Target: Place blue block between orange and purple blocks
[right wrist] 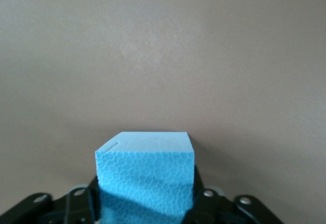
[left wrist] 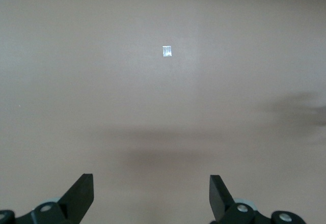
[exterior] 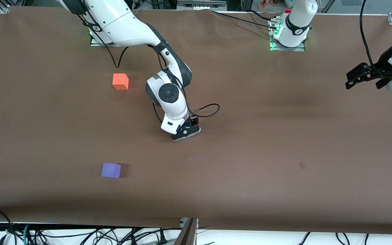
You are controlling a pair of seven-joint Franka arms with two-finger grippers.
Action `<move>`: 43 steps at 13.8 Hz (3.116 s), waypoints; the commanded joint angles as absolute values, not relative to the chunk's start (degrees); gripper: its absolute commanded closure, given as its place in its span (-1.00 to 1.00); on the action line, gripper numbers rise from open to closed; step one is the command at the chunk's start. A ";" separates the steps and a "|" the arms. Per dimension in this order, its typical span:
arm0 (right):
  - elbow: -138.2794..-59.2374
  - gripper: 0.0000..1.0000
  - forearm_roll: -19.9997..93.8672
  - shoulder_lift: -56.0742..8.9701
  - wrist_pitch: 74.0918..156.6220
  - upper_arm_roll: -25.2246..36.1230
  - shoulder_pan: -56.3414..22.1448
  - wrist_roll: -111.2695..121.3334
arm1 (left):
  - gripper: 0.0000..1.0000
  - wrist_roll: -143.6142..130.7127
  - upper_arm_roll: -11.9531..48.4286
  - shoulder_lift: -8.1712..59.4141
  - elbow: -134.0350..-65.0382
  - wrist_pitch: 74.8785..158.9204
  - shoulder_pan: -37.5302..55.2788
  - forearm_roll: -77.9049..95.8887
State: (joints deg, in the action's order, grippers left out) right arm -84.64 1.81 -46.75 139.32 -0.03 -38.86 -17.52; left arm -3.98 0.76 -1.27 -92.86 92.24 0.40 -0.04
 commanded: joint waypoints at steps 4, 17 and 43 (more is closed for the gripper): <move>-85.60 0.91 2.11 -37.20 125.47 7.63 -33.94 -17.22 | -1.00 -3.34 0.97 1.32 -89.74 92.37 0.00 -1.23; -121.55 0.74 3.52 -22.85 141.41 9.05 -23.20 -14.85 | -1.00 -3.69 1.67 2.02 -88.15 92.29 -1.50 -1.23; -84.90 -1.00 -4.04 -4.48 84.55 -0.97 -5.01 -2.99 | -1.00 -3.08 3.95 2.29 -88.07 92.46 -1.14 -3.60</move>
State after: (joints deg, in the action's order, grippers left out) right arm -83.31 -3.51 -5.56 84.99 -0.02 -5.96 -4.10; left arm -3.97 3.56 1.42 -89.63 92.79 -1.27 -1.87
